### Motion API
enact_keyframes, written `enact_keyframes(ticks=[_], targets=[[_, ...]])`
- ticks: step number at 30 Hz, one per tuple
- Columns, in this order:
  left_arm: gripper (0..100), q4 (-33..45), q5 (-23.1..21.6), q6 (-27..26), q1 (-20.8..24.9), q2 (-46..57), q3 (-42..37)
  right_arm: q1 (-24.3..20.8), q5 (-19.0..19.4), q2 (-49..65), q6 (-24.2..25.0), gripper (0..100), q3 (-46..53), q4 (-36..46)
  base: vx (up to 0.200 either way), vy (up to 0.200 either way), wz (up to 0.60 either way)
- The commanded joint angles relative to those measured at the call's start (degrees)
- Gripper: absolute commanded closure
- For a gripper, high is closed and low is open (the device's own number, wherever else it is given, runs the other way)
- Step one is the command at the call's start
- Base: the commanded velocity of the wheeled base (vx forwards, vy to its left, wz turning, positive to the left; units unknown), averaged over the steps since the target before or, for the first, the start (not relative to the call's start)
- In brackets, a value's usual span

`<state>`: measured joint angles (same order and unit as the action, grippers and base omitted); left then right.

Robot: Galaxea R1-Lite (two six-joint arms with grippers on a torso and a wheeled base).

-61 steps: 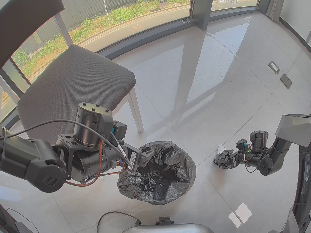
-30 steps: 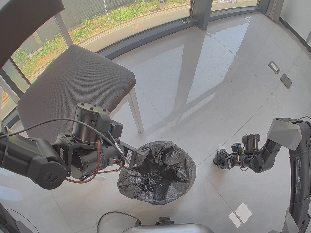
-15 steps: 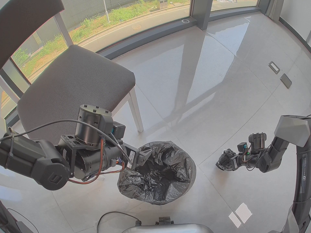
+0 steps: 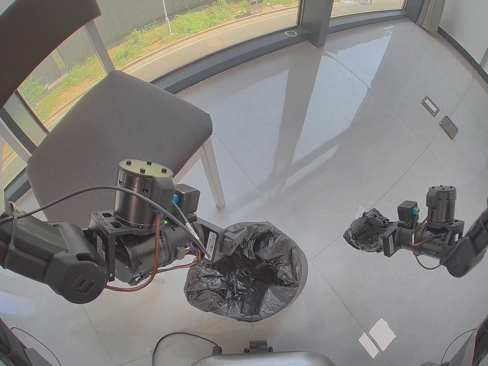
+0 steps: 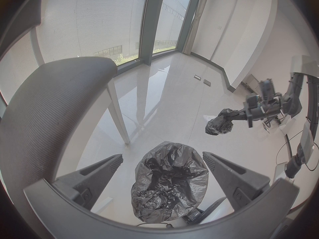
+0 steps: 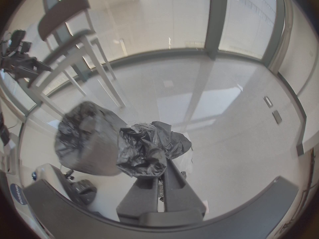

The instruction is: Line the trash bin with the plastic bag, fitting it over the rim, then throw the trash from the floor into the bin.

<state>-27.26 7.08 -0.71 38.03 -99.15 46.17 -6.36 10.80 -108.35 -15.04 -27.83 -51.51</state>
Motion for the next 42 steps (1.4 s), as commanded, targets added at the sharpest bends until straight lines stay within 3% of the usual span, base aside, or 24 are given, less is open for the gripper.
enact_keyframes(ticks=[1,7,10,12,20,30,42], targets=[[0,-3.33,-0.93,0.00,1.16,5.81,-3.10,-12.36,0.19,23.62,1.86,100,11.13,-0.44,0.000,0.000,0.00],[0,-3.86,-2.60,-0.26,0.46,10.02,-5.03,-17.81,1.77,28.63,0.89,100,16.58,-2.37,0.000,0.000,0.00],[0,-3.42,-2.69,-0.79,-1.56,12.49,-4.33,-24.84,2.82,29.69,-0.16,100,16.32,-2.02,0.000,0.000,0.00],[0,-3.33,-2.78,-0.79,-2.61,14.07,-3.54,-27.03,2.82,29.34,-0.34,100,16.23,-1.58,0.000,0.000,0.00],[0,-2.45,-4.89,-0.61,-9.21,23.30,-3.54,-29.85,3.09,22.48,-0.43,100,11.75,-0.97,0.000,0.000,0.00],[0,-1.57,-6.82,-0.96,-17.38,26.72,-4.51,-30.99,3.09,7.45,0.19,100,2.96,-1.23,0.000,0.000,0.00],[0,-0.52,-8.58,-0.87,-21.42,31.91,-7.32,-36.35,3.00,-8.19,0.63,100,-9.35,-1.58,0.000,0.000,0.00]])
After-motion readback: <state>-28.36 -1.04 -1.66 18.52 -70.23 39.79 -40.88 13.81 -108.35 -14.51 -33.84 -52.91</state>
